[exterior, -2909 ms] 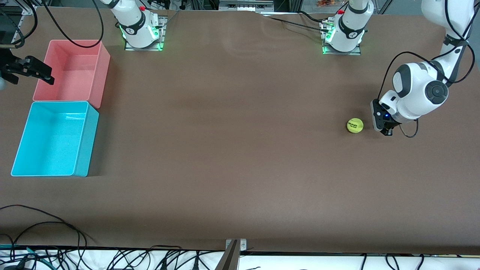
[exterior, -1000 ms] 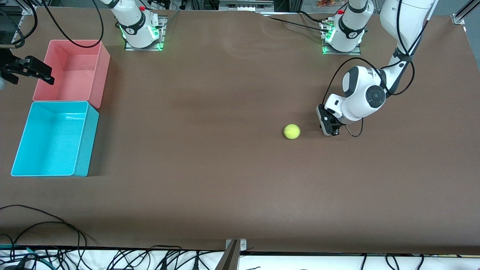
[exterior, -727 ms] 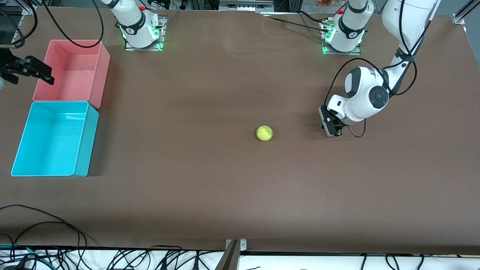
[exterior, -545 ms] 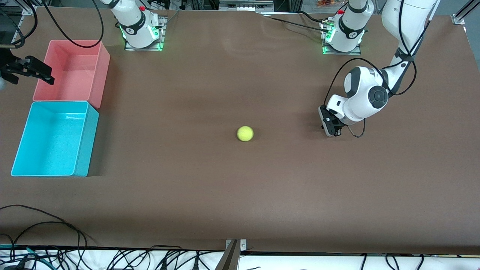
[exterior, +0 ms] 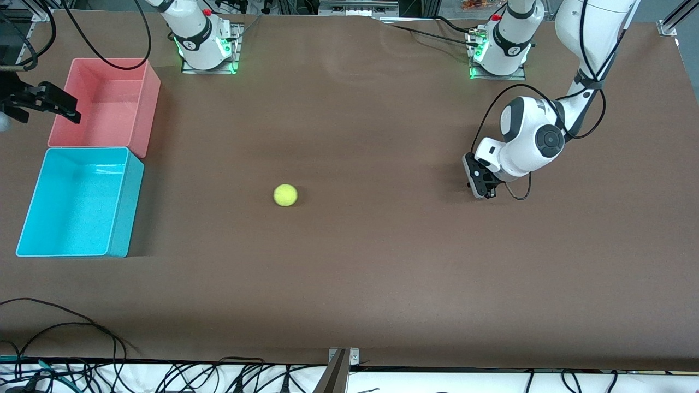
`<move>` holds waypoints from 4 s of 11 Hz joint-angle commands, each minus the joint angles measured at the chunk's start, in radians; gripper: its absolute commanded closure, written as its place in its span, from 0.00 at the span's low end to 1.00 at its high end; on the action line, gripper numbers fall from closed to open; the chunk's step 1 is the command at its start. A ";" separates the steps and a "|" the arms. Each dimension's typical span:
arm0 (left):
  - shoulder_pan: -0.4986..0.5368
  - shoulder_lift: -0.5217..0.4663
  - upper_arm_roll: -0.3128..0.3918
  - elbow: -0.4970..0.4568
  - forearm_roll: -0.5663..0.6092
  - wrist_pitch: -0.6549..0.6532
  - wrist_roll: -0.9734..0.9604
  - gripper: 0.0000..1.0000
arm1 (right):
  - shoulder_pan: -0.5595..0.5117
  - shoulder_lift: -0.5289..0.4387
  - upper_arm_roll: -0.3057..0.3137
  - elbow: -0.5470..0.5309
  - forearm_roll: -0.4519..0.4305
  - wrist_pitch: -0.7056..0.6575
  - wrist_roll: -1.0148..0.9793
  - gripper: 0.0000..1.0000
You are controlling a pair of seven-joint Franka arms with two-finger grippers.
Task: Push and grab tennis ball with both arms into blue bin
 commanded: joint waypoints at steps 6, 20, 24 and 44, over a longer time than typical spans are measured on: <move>0.028 -0.164 0.017 -0.015 0.012 -0.128 -0.005 0.00 | 0.080 0.141 0.017 -0.059 0.064 0.016 0.011 0.00; 0.058 -0.465 0.188 0.219 0.012 -0.589 -0.077 0.00 | 0.080 0.166 0.013 -0.397 -0.069 0.353 -0.018 0.00; 0.045 -0.471 0.236 0.396 0.107 -0.828 -0.342 0.00 | 0.076 0.169 0.000 -0.497 -0.117 0.508 -0.009 0.00; 0.048 -0.388 0.081 0.770 0.236 -1.157 -1.295 0.00 | 0.051 0.431 -0.095 -0.586 -0.269 0.979 -0.010 0.73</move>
